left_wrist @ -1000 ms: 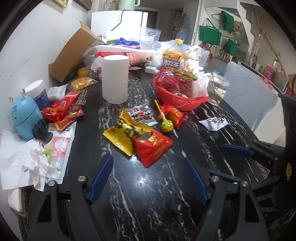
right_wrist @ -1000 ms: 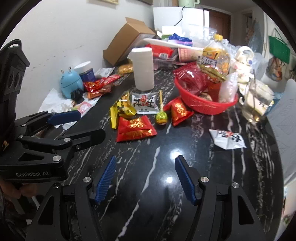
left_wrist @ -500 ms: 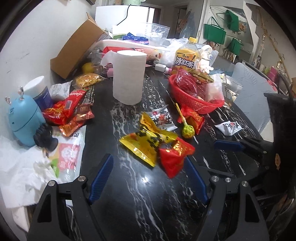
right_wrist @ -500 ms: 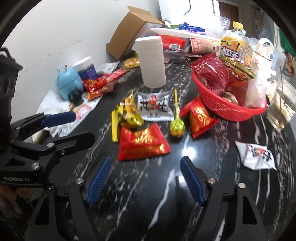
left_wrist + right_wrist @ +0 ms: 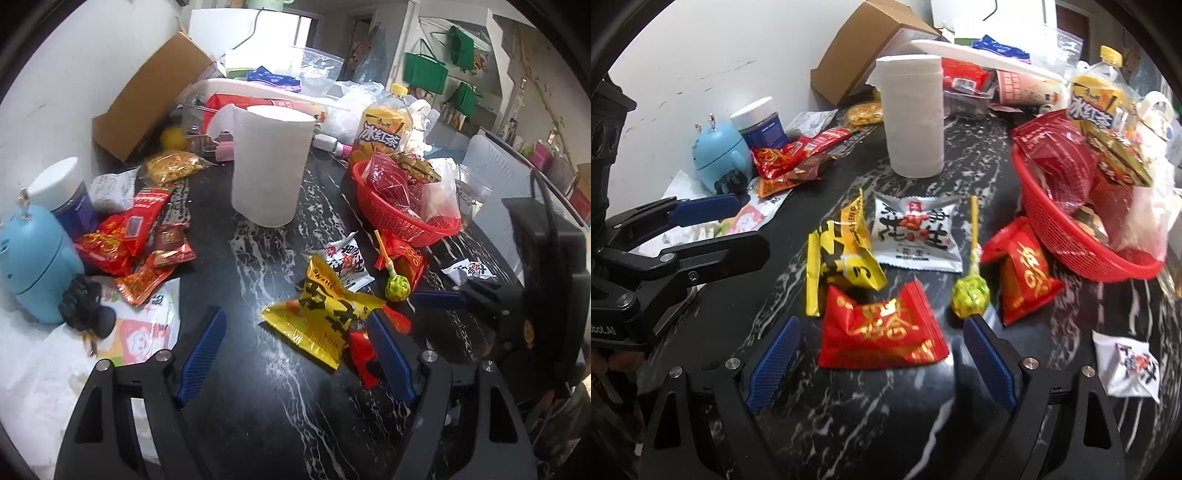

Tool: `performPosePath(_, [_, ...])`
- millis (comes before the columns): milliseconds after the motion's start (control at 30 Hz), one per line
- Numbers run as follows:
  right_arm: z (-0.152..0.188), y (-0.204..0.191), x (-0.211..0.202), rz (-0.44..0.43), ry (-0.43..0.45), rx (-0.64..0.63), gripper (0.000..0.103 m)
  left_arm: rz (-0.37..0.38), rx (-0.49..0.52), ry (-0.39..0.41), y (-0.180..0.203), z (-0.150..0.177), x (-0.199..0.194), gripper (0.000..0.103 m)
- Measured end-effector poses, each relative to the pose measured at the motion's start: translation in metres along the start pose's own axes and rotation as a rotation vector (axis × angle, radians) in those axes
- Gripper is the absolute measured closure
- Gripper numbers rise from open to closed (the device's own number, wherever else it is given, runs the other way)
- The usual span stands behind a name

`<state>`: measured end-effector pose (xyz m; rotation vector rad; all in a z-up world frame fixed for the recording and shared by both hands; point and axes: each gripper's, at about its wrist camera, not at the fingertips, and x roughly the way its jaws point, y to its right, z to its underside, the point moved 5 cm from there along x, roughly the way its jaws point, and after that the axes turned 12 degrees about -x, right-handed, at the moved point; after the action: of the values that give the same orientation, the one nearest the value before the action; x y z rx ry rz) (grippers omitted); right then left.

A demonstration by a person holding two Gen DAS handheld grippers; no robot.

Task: Organize snacks
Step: 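Grasp the red packet with the right gripper while the left grasps the yellow bag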

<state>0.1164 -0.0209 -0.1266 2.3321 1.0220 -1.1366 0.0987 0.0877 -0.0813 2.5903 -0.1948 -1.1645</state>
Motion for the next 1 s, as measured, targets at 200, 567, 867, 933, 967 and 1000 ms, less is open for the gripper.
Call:
performPosePath(200, [0.006,0.007,0.015,-0.003,-0.039,0.019,0.011,0.042,0.042,-0.065,0.010,0.000,0.024,0.025])
performPosePath(567, [0.019,0.018,-0.001,0.038,-0.033,-0.014,0.045,-0.027,0.174,-0.021,0.028,0.000,0.036,0.025])
performPosePath(867, [0.026,0.025,-0.007,0.043,-0.031,0.002,0.045,-0.027,0.198,-0.085,0.026,0.006,0.062,0.025])
performPosePath(933, [0.026,0.025,-0.007,0.041,-0.030,0.004,0.044,-0.034,0.195,-0.090,0.025,0.005,0.065,0.025])
performPosePath(967, [0.026,0.026,-0.008,0.039,-0.030,0.005,0.044,-0.038,0.193,-0.093,0.024,0.005,0.066,0.025])
performPosePath(1000, [0.026,0.026,-0.008,0.039,-0.030,0.006,0.044,-0.039,0.190,-0.098,0.023,0.006,0.068,0.025])
